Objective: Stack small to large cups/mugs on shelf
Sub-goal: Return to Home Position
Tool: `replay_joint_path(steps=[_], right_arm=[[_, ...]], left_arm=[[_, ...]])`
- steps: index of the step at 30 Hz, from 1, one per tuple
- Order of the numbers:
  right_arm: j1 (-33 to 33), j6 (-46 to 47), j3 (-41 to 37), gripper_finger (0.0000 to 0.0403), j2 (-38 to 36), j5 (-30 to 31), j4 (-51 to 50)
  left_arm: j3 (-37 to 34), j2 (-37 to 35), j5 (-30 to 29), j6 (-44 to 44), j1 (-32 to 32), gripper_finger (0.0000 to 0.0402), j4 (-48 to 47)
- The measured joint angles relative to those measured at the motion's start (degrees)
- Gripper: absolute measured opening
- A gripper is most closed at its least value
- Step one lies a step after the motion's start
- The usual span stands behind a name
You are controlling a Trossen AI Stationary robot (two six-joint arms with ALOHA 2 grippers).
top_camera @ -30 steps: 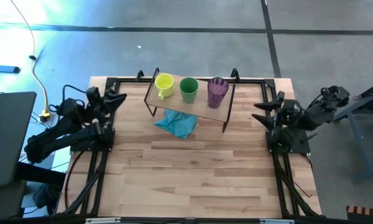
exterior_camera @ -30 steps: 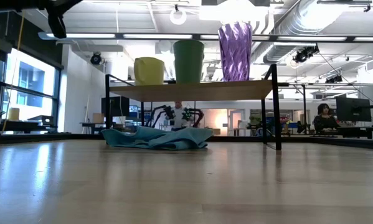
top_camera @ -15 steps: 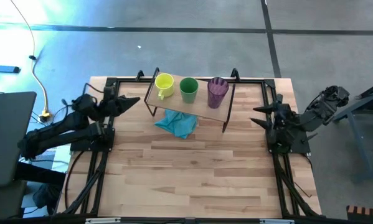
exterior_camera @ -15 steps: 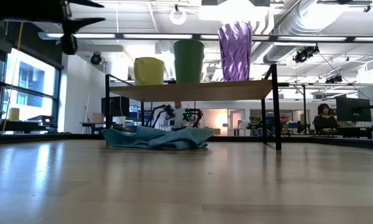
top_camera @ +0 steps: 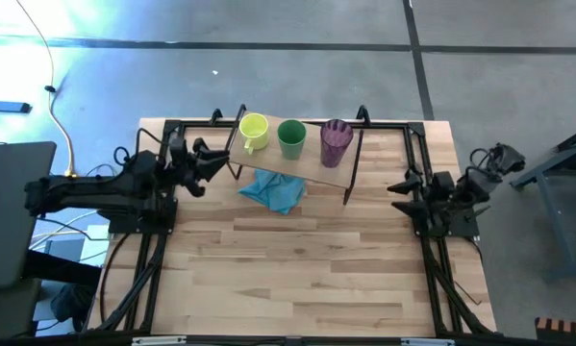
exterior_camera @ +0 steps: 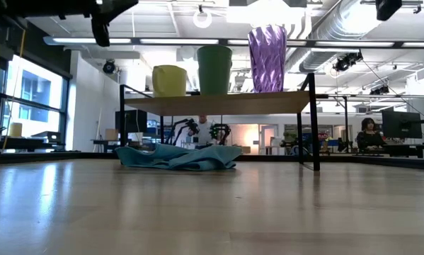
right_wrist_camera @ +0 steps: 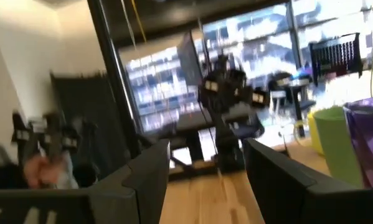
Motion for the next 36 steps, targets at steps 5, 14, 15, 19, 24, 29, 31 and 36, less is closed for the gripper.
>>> replay_joint_path(steps=[5,14,15,19,24,29,31,36], right_arm=[[-2.8,-0.8,-6.3,0.0197,-0.4,-0.8,10.7],[-20.5,7.2,-6.9,0.0197,0.3,-29.7,7.2],[-22.3,7.6,-6.9,0.0197,0.2,-31.8,6.6],[-28.0,8.0,-6.9,0.0197,-0.5,-37.9,1.5],[-32.1,7.9,-6.9,0.0197,-5.1,-38.6,-6.8],[-34.4,8.2,-10.8,0.0197,-13.7,-38.7,-8.6],[-35.0,9.3,-12.7,0.0197,-13.9,-38.8,-6.3],[-35.4,8.0,-15.3,0.0197,-11.9,-38.9,1.6]], left_arm=[[0.0,-0.5,-3.3,3.8,-3.8,0.0106,-1.3],[0.0,-1.0,-4.6,6.3,-5.5,0.0106,-1.4],[0.0,-1.0,-4.6,6.3,-5.5,0.0106,-1.5],[0.0,-1.4,-2.1,6.4,-5.5,0.0106,-3.6],[0.0,-5.1,-1.6,6.0,-5.5,0.0106,-14.6],[0.0,-10.6,-2.2,7.8,-5.5,0.0106,-19.0],[0.0,-13.0,-2.2,9.1,-5.5,0.0106,-19.7],[-0.2,-16.9,-2.4,10.2,-5.5,0.0106,-22.2]])
